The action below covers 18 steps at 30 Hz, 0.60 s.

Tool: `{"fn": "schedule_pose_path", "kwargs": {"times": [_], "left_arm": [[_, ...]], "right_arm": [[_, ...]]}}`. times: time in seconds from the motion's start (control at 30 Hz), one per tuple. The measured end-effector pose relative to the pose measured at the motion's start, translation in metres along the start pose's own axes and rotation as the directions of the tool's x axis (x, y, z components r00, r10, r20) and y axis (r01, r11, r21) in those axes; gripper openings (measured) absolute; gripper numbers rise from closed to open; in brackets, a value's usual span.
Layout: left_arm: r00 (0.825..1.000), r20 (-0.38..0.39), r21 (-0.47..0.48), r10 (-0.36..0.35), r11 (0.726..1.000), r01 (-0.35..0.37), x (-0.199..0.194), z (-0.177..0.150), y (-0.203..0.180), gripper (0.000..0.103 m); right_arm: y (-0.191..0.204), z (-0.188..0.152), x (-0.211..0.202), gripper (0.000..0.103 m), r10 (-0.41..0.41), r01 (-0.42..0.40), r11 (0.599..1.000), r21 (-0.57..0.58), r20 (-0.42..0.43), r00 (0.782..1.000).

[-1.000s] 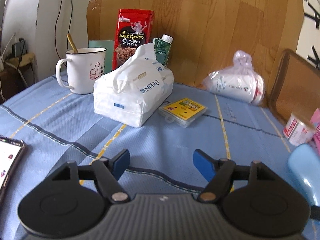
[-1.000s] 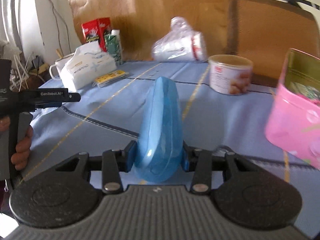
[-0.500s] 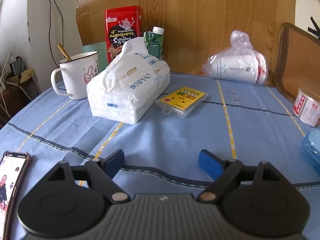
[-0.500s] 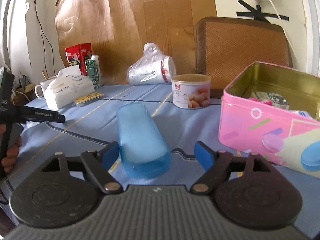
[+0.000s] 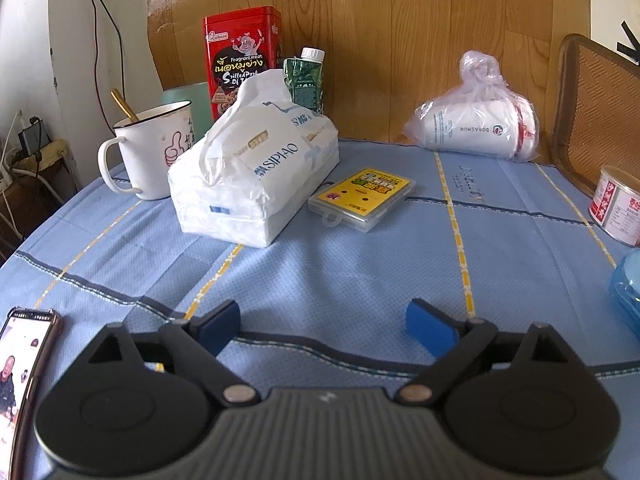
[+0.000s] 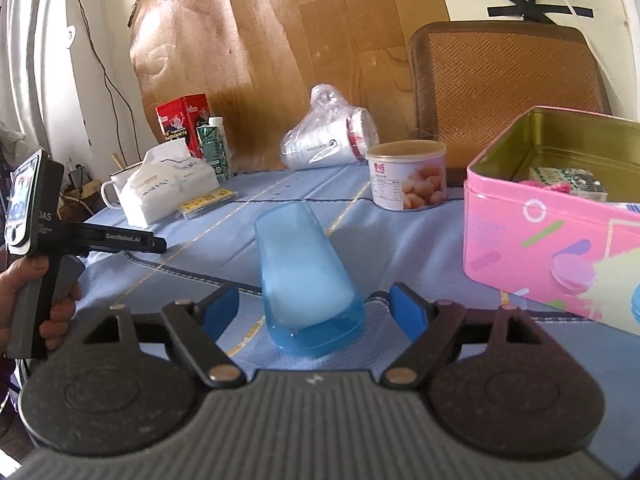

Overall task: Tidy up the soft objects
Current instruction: 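Lift the blue case and carry it toward the pink tin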

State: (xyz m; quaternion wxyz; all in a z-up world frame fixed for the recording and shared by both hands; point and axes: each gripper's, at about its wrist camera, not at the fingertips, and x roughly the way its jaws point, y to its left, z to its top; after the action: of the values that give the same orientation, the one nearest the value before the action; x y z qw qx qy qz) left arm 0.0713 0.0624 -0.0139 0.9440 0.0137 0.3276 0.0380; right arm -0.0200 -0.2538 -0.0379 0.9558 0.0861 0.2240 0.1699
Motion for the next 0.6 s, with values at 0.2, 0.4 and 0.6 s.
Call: {"fn": "schedule_pose_path", "kwargs": {"times": [0.2, 0.4, 0.6], "left_arm": [[1.0, 0.0, 0.001, -0.001, 1.0, 0.001, 0.001, 0.001, 0.0, 0.094], [1.0, -0.003, -0.005, -0.003, 1.0, 0.003, 0.0, 0.0, 0.002, 0.093], [0.982, -0.02, -0.102, -0.188, 0.977, 0.185, -0.024, -0.005, -0.011, 0.088]], "right_arm": [[0.0, 0.0, 0.0, 0.084, 0.009, -0.008, 1.0, 0.004, -0.008, 1.0], [0.001, 0.0, 0.0, 0.084, 0.009, -0.009, 1.0, -0.004, -0.008, 1.0], [0.001, 0.0, 0.001, 0.084, 0.008, -0.008, 1.0, -0.009, -0.015, 1.0]]}}
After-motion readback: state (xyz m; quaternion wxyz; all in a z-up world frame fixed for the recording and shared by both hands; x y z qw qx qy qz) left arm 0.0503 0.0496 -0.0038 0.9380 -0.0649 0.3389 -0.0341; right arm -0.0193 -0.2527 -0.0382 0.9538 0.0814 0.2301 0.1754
